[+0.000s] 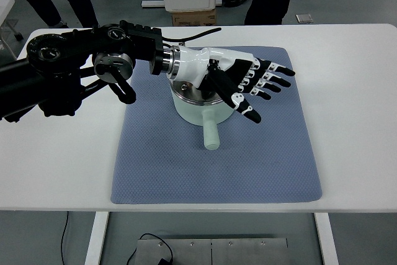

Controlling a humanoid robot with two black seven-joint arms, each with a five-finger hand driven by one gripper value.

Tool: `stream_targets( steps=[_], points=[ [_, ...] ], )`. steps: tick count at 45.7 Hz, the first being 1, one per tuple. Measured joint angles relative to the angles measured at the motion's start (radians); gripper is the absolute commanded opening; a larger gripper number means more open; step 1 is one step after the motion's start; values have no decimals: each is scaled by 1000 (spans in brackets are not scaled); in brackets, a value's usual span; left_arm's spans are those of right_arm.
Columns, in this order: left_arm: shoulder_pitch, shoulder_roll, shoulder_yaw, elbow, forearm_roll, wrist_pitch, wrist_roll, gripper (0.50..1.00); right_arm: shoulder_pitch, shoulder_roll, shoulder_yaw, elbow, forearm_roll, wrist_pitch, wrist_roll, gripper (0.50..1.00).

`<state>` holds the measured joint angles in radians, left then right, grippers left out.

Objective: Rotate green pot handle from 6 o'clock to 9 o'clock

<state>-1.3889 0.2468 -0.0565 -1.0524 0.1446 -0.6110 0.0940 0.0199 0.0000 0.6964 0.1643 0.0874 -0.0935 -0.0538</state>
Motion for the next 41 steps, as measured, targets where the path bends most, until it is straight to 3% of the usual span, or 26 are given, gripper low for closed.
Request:
stream_targets(
  steps=[20,41],
  points=[
    [-66,16,173,-42,-3,0,61,1000,0,0,0,0,0,0,0,1000],
    [-134,52,334,-97,-4,0,70,1000,0,0,0,0,0,0,0,1000]
  ],
)
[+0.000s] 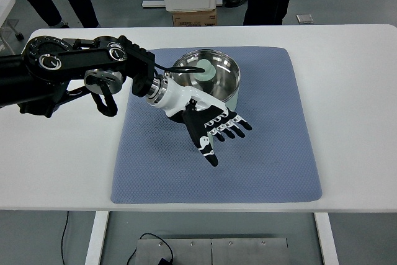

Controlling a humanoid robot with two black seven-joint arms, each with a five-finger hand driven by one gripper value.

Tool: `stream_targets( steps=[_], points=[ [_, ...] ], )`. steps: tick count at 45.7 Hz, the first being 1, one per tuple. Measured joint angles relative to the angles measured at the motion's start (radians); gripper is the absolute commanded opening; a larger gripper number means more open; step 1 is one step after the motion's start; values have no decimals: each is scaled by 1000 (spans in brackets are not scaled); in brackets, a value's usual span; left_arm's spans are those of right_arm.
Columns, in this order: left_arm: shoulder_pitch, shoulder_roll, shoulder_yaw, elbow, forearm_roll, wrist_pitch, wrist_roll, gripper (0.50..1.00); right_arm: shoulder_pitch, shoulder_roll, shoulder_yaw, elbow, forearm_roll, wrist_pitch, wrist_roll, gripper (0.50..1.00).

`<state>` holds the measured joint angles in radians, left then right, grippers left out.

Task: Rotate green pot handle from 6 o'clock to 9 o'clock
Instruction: 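Sweep the left hand along the pot, turning the handle toward the left arm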

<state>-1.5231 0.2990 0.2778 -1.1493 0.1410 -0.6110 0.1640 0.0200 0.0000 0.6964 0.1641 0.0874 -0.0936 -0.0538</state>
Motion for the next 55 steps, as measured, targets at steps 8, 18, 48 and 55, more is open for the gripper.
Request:
stream_targets(
  steps=[8,18,48,55],
  points=[
    [-21,15,38,0,2,0,1,1000,0,0,0,0,0,0,0,1000],
    [-47,21,93,0,3,0,10,1000,0,0,0,0,0,0,0,1000],
    [-102,74,186,1,14,0,55,1000,0,0,0,0,0,0,0,1000],
    [-104,87,188,2,59,0,55,1000,0,0,0,0,0,0,0,1000]
  ],
)
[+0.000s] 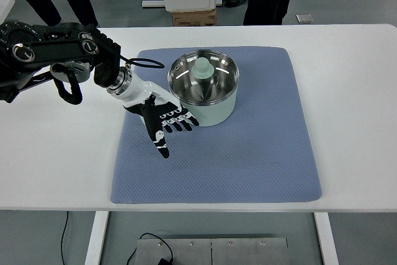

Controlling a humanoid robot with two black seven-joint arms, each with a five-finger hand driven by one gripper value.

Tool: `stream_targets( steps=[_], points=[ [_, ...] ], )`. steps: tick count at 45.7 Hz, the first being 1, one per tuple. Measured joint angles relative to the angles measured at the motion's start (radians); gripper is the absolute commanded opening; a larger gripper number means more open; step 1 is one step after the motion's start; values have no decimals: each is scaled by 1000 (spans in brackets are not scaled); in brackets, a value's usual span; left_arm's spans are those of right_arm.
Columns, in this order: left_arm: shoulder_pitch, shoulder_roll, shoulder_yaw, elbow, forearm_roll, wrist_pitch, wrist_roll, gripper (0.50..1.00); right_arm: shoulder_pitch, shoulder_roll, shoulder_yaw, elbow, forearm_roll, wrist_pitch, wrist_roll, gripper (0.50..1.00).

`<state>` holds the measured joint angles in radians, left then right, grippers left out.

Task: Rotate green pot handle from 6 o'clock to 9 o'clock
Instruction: 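Sweep the left hand along the pot, turning the handle toward the left arm, then lift the left hand away from the saucepan and withdraw it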

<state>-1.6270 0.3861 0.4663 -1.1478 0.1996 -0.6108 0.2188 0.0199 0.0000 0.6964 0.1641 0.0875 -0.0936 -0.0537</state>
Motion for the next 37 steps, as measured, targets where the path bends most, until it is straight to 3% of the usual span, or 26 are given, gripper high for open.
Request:
stream_targets(
  steps=[17,37],
  points=[
    [-3,46,25,27,58,0,-1,1000,0,0,0,0,0,0,0,1000],
    [7,69,24,140,101,0,-2,1000,0,0,0,0,0,0,0,1000]
  ],
)
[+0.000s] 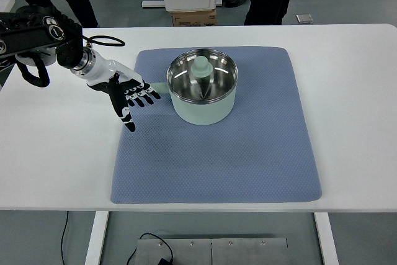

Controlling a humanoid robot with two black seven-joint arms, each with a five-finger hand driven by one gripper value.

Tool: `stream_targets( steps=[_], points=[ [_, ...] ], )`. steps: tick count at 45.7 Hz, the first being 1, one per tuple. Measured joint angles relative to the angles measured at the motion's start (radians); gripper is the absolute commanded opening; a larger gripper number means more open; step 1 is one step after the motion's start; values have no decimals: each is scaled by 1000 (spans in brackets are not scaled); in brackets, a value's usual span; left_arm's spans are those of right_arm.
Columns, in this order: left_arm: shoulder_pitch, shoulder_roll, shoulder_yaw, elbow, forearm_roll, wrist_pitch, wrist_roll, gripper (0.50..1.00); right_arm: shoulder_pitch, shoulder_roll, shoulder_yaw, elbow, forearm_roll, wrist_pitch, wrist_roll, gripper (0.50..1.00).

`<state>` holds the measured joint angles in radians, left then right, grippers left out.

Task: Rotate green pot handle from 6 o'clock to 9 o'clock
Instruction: 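Lift the left hand away from the saucepan and withdraw it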

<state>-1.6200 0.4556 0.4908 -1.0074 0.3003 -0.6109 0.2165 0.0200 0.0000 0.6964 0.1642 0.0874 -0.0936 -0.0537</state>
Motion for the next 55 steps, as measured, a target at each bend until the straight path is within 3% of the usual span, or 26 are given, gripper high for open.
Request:
stream_targets(
  steps=[36,48,55],
  points=[
    [-50,35,-37,110,34,0,-2,1000,0,0,0,0,0,0,0,1000],
    [-44,28,-118,201,1,0,-15,1000,0,0,0,0,0,0,0,1000],
    [19,14,-220,283,-143,1,-15,1000,0,0,0,0,0,0,0,1000]
  ],
)
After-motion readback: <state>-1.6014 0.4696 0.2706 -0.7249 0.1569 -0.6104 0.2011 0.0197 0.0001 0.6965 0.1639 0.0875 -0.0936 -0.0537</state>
